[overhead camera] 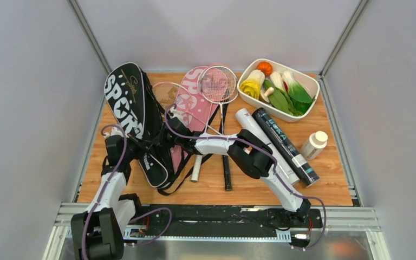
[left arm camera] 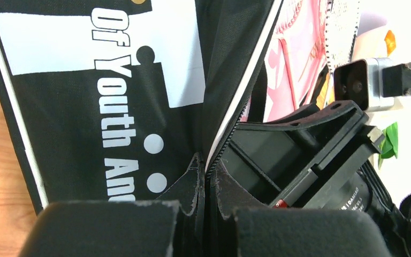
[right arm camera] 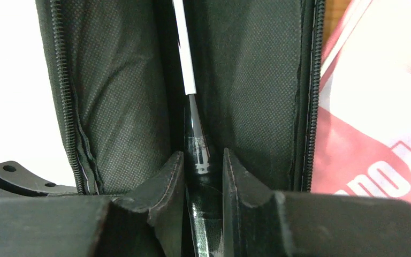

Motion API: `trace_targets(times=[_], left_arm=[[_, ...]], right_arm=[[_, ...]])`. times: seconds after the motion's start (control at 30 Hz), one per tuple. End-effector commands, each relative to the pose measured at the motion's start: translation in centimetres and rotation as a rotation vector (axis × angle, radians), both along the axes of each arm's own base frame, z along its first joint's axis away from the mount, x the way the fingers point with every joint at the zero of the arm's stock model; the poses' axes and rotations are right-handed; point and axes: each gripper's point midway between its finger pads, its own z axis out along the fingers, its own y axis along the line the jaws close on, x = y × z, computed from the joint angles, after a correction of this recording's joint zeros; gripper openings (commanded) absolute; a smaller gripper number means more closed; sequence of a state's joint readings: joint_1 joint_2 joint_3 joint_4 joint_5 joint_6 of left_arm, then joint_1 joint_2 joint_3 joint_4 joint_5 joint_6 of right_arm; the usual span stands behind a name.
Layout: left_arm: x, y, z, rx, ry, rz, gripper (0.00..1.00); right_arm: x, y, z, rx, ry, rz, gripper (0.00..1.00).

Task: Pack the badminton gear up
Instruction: Place the racket in the racket bag.

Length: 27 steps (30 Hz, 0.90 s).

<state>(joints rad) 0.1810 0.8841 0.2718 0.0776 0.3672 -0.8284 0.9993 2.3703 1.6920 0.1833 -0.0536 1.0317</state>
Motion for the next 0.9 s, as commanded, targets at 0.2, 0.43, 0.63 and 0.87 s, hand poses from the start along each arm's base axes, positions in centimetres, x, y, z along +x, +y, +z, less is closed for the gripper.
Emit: trace_targets(times=[0.2, 0.43, 0.63, 0.87], left_arm=[[-1.0, -3.6, -1.1, -0.129, 0.06, -0.185, 0.0], [-0.7, -2.6, -1.0, -0.06, 0.054, -0.154, 0.0], [-0.5, -2.3, -0.5, -0.025, 0.059, -0.164, 0.0], [-0.2, -2.1, 0.2, -0.037, 0.045, -0.137, 0.0]], right_arm=[[2.0, -0.7, 3.6, -0.061, -0.189, -0.057, 0.46], [-1.7, -0.8, 4.0, 0.021, -0.107, 0.204, 0.48], [-4.2, -2.9, 3.8, 0.004, -0.1, 0.3, 0.51], [-5.9, -2.2, 3.0, 0.059, -0.043, 0.317, 0.07]])
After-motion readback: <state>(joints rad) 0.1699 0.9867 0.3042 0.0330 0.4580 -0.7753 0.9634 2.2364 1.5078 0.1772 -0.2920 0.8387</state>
